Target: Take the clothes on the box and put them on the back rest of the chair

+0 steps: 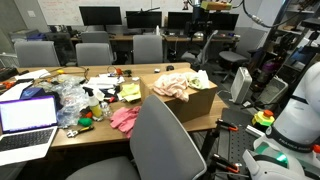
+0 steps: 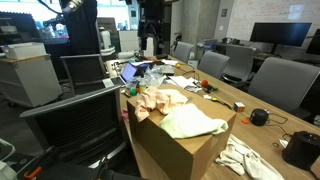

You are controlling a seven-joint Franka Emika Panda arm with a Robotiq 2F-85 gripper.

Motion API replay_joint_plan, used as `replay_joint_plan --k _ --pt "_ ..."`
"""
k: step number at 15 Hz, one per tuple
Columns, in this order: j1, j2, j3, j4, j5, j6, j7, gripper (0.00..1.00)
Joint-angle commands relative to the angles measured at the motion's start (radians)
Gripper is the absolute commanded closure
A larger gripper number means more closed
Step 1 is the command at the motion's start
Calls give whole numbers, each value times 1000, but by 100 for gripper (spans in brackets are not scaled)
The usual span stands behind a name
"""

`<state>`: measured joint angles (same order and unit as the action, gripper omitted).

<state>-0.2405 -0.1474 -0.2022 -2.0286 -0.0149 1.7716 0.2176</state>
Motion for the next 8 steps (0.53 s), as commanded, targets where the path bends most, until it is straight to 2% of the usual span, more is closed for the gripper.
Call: replay_joint_plan --k 1,8 --pt "-23 187 -52 150 77 -96 -7 0" --pt "-94 367 -90 192 325 -124 -90 0"
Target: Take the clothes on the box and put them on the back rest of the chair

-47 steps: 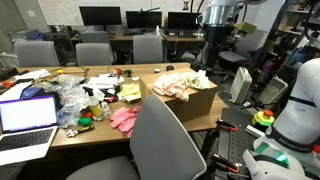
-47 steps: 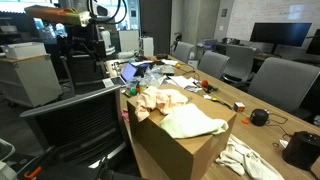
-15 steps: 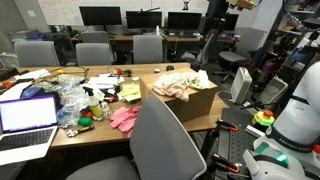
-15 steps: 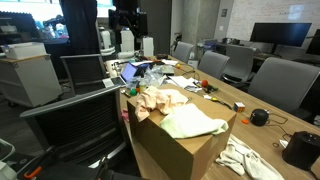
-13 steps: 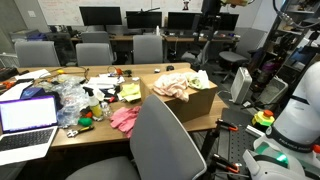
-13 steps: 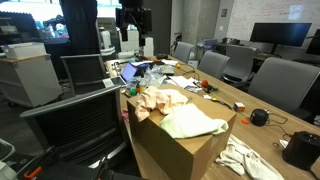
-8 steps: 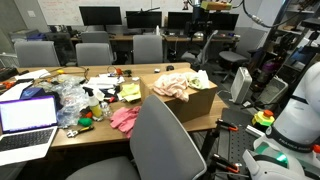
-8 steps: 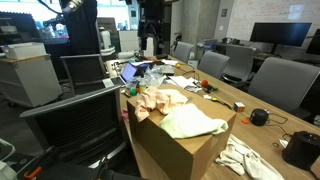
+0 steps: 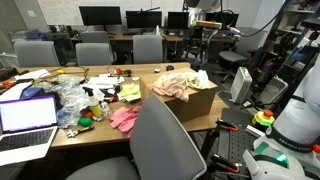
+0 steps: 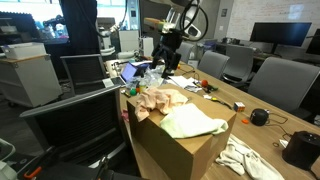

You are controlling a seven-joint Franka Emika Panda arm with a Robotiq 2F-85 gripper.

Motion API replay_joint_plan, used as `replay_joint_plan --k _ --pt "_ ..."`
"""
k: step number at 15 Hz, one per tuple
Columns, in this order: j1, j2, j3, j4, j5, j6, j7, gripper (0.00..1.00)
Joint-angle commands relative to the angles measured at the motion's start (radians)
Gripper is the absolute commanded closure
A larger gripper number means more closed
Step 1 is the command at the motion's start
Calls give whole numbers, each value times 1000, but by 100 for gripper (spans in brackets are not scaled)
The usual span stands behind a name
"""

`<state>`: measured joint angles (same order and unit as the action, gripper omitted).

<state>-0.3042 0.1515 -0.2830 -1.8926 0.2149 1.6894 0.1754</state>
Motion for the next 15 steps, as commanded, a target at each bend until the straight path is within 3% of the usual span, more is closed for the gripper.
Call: replay_joint_plan --k 1,7,15 --pt "-43 88 -10 50 131 -38 -64 0" --pt "-102 173 -14 36 231 -37 -102 0" --pt "-110 204 -41 38 174 -23 -11 0"
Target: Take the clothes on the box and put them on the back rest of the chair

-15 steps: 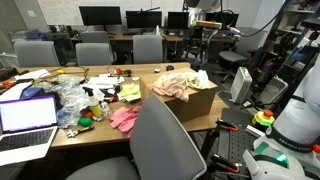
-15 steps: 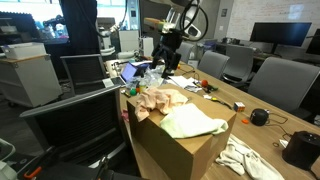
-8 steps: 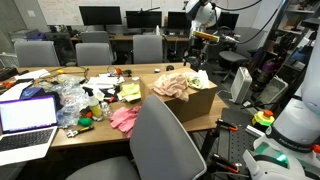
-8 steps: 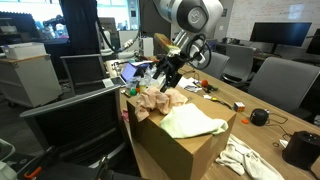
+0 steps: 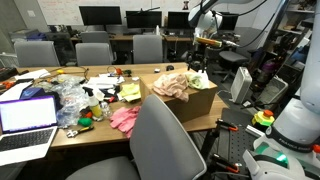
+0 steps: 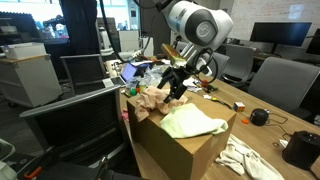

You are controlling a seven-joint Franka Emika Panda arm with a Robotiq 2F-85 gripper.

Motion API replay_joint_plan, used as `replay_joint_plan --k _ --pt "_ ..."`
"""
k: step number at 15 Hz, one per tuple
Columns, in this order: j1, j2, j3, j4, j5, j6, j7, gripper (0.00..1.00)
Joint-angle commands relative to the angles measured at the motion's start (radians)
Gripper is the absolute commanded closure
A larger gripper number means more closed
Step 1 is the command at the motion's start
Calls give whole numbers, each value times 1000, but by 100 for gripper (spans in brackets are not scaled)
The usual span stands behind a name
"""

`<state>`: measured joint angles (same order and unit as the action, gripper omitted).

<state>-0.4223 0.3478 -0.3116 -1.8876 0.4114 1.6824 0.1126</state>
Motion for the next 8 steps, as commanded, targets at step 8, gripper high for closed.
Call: replay_joint_plan --k 8 --pt "17 112 -16 90 -55 -6 234 0"
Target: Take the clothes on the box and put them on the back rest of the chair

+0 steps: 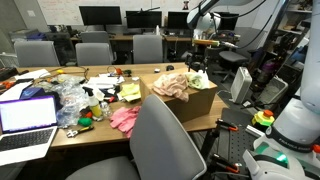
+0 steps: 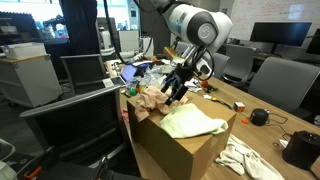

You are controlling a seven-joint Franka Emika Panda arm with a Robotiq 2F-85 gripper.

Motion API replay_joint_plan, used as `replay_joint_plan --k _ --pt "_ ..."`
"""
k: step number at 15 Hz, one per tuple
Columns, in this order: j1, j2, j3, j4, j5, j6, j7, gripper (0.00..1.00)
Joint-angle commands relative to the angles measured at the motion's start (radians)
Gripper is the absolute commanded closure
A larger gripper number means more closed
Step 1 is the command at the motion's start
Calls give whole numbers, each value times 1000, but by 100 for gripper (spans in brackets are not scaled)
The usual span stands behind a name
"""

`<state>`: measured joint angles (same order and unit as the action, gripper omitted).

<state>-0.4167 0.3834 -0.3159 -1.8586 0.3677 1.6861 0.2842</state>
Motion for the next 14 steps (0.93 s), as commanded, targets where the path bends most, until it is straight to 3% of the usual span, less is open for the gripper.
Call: replay_joint_plan --k 1,8,14 --pt "10 100 -10 71 -8 -12 79 0" --pt "-12 266 -3 95 15 -20 108 0" --pt "-34 287 -8 102 39 -39 98 0"
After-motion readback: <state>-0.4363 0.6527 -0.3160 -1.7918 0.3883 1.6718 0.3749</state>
